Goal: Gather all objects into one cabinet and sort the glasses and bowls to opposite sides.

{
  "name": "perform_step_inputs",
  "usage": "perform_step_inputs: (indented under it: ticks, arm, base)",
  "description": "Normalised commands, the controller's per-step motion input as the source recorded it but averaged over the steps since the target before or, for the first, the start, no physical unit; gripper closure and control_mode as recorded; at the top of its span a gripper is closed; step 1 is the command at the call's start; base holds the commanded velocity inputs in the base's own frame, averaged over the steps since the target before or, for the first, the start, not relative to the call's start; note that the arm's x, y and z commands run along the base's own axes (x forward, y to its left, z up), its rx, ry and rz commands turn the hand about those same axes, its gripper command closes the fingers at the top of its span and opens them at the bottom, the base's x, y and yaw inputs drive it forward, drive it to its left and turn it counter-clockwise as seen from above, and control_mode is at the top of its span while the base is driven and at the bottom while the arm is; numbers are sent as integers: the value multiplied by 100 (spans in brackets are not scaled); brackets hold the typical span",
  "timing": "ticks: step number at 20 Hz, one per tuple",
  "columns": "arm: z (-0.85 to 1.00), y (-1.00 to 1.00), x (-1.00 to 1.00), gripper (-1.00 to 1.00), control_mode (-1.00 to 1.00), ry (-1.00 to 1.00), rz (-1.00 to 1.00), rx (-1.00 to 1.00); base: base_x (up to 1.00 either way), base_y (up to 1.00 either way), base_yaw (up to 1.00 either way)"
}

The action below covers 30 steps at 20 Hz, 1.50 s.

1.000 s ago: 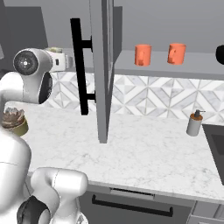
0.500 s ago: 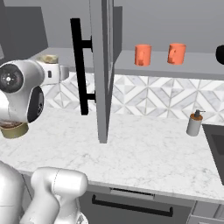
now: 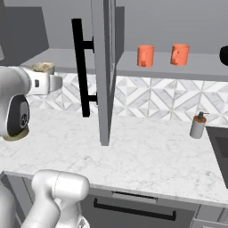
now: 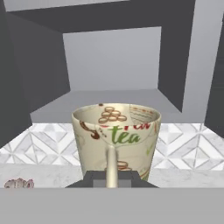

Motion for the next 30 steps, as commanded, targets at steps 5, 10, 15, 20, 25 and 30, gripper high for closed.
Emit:
perform_step_inputs:
  ticks: [5, 10, 15, 20, 25, 30]
  arm:
    - [0, -22, -54, 100, -100, 2, -1, 0]
    - [0, -28, -58, 100, -100, 0, 0, 0]
    - [0, -2, -42, 100, -100, 1, -3, -5]
    - [0, 0, -19, 100, -100, 4, -7, -5]
    - [0, 0, -16, 100, -100, 5, 0, -2]
    - [0, 0, -21, 100, -100, 3, 0, -3]
  base:
    - [0, 0, 0]
    - [0, 0, 0]
    - [0, 0, 0]
    - [0, 0, 0]
    - [0, 0, 0]
    - [0, 0, 0]
